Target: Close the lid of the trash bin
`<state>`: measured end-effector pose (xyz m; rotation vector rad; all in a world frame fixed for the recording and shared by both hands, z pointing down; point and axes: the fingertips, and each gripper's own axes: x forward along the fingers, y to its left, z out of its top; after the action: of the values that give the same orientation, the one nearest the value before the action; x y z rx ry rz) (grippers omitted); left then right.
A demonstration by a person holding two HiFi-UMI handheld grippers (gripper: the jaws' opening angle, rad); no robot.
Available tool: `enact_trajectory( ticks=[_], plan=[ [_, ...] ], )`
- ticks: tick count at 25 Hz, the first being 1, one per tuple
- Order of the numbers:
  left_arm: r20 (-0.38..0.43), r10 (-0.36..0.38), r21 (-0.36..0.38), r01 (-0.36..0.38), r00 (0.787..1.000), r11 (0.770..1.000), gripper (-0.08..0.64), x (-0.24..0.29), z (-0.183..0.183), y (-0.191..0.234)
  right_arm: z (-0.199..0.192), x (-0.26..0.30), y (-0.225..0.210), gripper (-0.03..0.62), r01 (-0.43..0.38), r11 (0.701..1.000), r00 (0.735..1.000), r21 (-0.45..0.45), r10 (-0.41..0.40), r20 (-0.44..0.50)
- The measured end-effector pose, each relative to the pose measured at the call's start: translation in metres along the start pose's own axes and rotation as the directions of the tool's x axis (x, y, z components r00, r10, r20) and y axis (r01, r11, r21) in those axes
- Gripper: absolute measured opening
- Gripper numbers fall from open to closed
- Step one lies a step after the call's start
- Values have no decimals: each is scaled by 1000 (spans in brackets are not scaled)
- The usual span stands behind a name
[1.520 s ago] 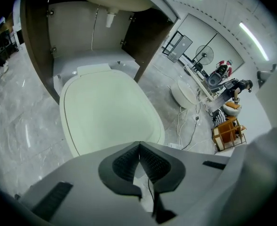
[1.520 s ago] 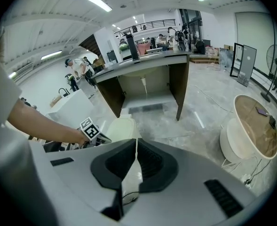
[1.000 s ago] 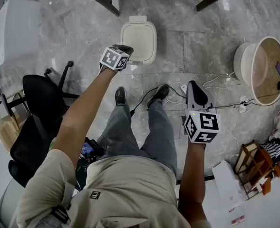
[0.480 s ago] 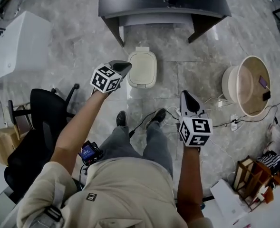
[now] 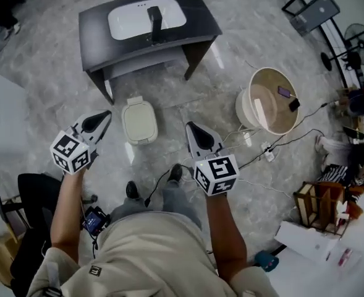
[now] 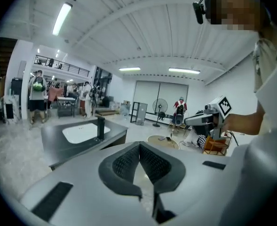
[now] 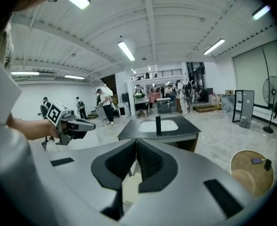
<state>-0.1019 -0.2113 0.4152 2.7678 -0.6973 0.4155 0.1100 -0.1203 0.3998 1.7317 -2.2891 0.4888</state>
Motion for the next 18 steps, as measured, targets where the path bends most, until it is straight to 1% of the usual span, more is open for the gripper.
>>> enact_trajectory(
  ticks=[4,7,11,14,16,18],
  plan=[
    [111,18,68,-26,994,997,15,-44,61,-25,55,-34,5,23,4,1000,989,6,-5,148],
    [187,10,110,-31,982,993,15,-69,94,-44,86,-59,13,23,-8,1000,975,14,5,221],
    [247,-20,198,-30,969,980,15,-99,130,-72,116,-85,34,21,-32,999,963,3,30,268],
    [275,-45,263,-30,960,964,15,-118,149,-89,133,-98,43,21,-24,1000,955,-19,28,296],
    [291,-63,290,-26,955,957,15,-128,157,-98,140,-105,47,21,-7,999,951,-36,18,308],
    [305,-82,300,-14,949,954,15,-135,162,-105,145,-112,51,21,11,999,948,-50,6,318]
  ],
)
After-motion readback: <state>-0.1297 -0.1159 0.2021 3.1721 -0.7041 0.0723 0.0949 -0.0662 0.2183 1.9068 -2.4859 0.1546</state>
